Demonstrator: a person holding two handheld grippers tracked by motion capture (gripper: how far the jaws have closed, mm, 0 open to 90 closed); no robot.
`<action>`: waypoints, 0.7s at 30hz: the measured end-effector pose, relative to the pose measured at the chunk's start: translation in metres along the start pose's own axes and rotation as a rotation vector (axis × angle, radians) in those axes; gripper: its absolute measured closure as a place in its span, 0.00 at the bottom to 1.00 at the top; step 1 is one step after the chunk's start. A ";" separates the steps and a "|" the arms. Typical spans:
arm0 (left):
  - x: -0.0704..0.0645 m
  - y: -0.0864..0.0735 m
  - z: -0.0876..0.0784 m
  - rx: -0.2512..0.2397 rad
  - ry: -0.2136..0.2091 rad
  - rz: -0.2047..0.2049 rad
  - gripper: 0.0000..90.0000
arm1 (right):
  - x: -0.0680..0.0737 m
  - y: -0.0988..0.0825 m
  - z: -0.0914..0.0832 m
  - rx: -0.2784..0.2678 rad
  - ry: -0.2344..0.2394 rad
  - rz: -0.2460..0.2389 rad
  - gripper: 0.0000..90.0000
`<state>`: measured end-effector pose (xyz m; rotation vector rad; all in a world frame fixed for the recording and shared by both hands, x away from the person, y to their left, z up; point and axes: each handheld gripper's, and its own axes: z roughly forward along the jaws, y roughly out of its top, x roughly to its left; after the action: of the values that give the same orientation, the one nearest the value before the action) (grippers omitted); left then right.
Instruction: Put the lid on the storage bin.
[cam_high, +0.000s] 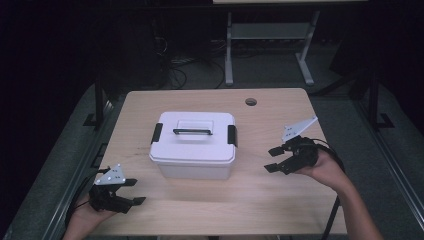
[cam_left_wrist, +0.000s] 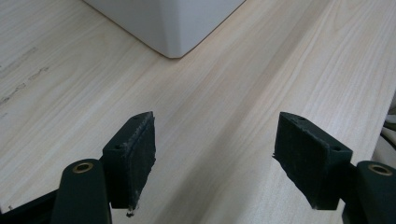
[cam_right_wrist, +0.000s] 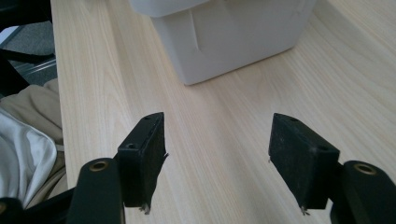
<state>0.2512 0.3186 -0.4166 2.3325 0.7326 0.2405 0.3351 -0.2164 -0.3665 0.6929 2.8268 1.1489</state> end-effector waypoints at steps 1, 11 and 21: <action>0.000 0.000 0.000 0.000 0.000 -0.002 0.32 | 0.000 -0.001 0.000 0.002 -0.002 0.005 0.40; 0.000 0.000 0.002 0.006 -0.005 -0.004 0.32 | -0.002 -0.021 0.001 0.000 0.001 0.031 0.39; 0.000 -0.001 0.003 0.013 -0.009 -0.003 0.32 | -0.002 -0.038 -0.002 -0.012 0.000 0.057 0.39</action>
<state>0.2515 0.3172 -0.4189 2.3430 0.7344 0.2243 0.3217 -0.2427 -0.3912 0.7768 2.8149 1.1733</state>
